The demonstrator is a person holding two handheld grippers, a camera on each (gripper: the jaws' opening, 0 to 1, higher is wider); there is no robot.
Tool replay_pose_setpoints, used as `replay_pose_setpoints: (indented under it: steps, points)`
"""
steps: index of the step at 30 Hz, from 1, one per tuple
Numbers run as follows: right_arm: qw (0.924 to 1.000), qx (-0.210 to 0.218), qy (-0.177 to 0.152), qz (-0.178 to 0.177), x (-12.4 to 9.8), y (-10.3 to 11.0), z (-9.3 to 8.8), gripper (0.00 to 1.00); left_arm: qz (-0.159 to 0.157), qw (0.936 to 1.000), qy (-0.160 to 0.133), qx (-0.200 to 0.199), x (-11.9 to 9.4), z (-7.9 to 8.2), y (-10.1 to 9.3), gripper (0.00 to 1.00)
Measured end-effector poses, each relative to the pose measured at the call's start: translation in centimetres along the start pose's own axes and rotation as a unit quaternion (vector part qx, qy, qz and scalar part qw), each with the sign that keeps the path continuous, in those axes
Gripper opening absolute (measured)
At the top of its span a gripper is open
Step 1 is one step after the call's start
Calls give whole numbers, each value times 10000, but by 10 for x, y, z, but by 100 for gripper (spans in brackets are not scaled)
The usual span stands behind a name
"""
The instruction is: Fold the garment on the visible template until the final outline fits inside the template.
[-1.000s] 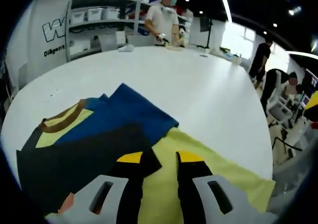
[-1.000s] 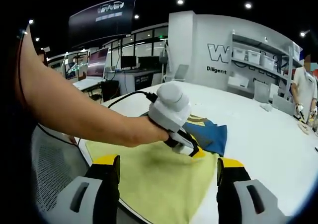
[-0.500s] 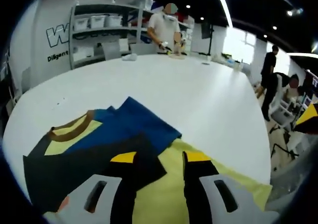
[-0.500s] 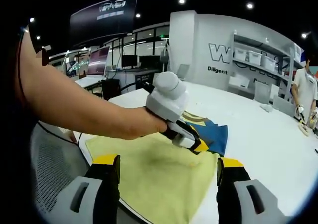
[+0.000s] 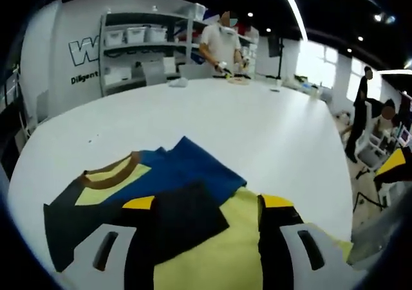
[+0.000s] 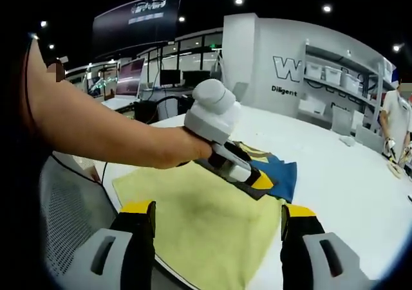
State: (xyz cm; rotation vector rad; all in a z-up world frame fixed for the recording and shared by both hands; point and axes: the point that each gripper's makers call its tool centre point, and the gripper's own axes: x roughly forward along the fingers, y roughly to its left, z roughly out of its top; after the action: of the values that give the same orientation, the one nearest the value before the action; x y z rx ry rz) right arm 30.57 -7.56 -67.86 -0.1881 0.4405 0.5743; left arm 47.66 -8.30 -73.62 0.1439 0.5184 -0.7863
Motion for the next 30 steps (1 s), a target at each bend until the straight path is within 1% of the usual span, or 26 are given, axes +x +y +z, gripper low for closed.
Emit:
replay_pose_setpoints:
  steps: [8,14,23,30]
  points:
    - [10000,-41,4,27,0,2,0,80,79,9999,-99,-30,-15,5,8,61]
    - [10000,-63,11,57,0,4,0,81,141,9996,-223,-47,-30,9,15,61]
    - [9999,-99,9,87,0,5,0,81,165,9988,-458,-18,-62,17,21,61]
    - [9999,-122,8,108,0,6,0,81,240,9980,-584,2,-90,13,28,61]
